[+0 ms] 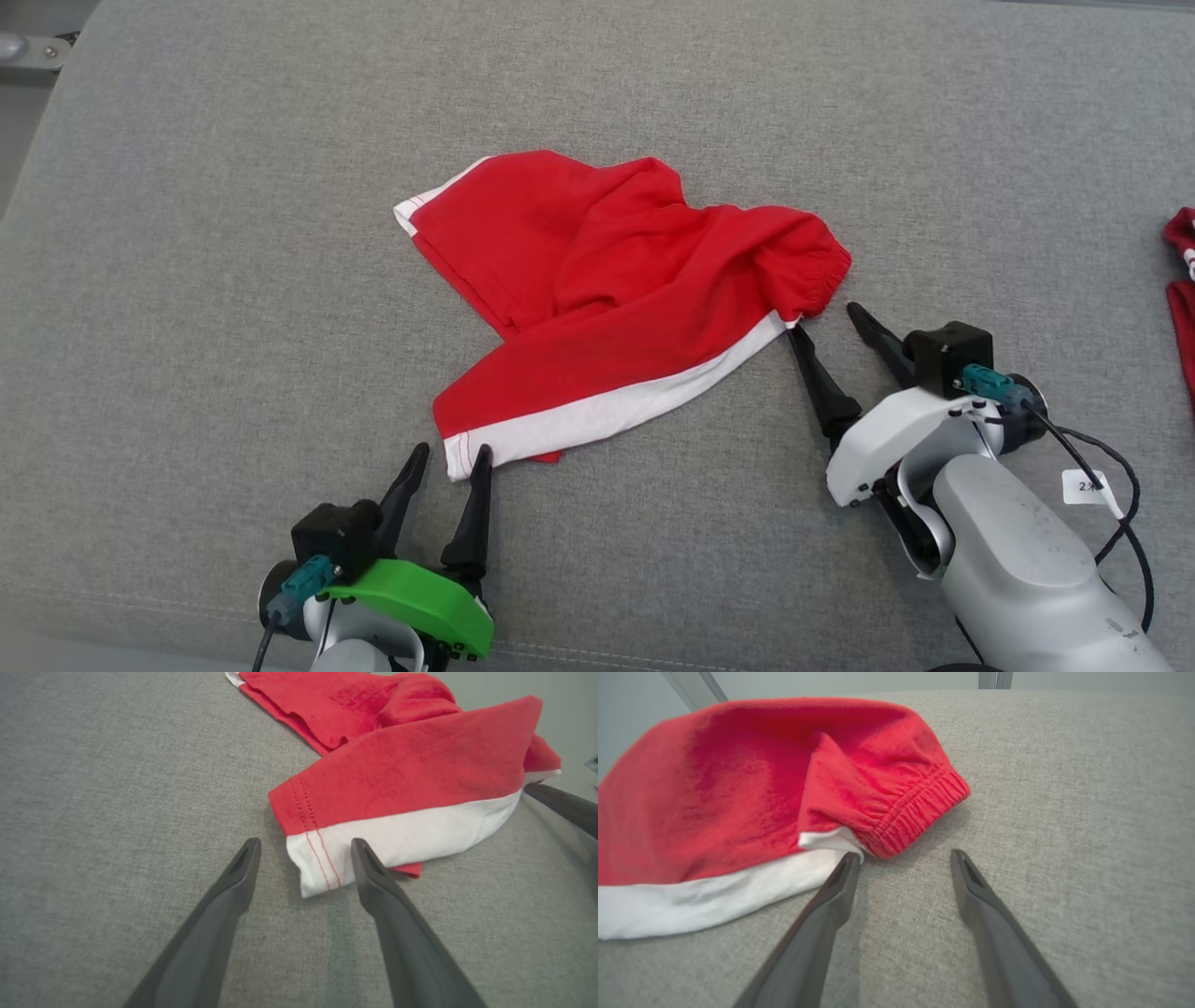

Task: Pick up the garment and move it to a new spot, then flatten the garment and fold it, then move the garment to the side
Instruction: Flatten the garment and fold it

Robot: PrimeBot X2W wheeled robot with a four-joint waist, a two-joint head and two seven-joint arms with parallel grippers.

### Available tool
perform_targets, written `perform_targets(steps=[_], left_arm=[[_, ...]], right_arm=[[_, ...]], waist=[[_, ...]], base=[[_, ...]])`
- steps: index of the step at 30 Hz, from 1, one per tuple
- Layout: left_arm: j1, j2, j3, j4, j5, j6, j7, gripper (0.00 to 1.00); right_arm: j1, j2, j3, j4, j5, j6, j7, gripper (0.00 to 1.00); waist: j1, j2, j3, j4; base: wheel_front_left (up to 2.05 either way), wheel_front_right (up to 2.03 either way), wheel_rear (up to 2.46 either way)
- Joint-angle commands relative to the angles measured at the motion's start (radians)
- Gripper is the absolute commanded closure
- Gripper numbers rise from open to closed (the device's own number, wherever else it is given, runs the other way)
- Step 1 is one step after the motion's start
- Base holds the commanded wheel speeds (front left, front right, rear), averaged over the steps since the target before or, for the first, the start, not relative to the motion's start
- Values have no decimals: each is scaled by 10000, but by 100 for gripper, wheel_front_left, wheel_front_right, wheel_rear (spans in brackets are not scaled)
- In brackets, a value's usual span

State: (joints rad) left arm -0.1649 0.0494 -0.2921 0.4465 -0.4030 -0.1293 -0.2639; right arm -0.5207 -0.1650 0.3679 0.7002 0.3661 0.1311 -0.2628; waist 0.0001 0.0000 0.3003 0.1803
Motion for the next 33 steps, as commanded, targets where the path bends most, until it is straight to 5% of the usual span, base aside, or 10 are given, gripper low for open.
perform_targets(steps=[1, 13, 22, 24, 30, 33], left_arm=[[-25, 29, -1, -23, 61, -21, 3, 0], [-8, 29, 4, 0, 69, -21, 3, 0], [119, 29, 24, 20, 101, -21, 3, 0], [135, 29, 16, 25, 107, -21, 3, 0], [133, 29, -22, 1, 105, -21, 3, 0], [109, 29, -54, 4, 57, -21, 3, 0]], right_arm=[[148, -108, -25, 39, 7, -9, -22, 0], [-74, -160, -41, -3, -128, -9, -21, 0], [-95, -151, 175, -20, -102, -9, -22, 15], [-47, -175, 190, -29, -125, -9, -22, 35], [-48, -184, 181, -37, -144, -9, -22, 53], [-102, -137, 208, -22, -174, -9, -22, 89]], waist=[[-1, 0, -4, 6], [-1, 0, 12, 40], [-1, 0, -41, 139], [-1, 0, -80, 138], [-1, 0, -102, 115], [-1, 0, -99, 110]], base=[[0, 0, 0], [0, 0, 0], [0, 0, 0], [0, 0, 0], [0, 0, 0], [0, 0, 0]])
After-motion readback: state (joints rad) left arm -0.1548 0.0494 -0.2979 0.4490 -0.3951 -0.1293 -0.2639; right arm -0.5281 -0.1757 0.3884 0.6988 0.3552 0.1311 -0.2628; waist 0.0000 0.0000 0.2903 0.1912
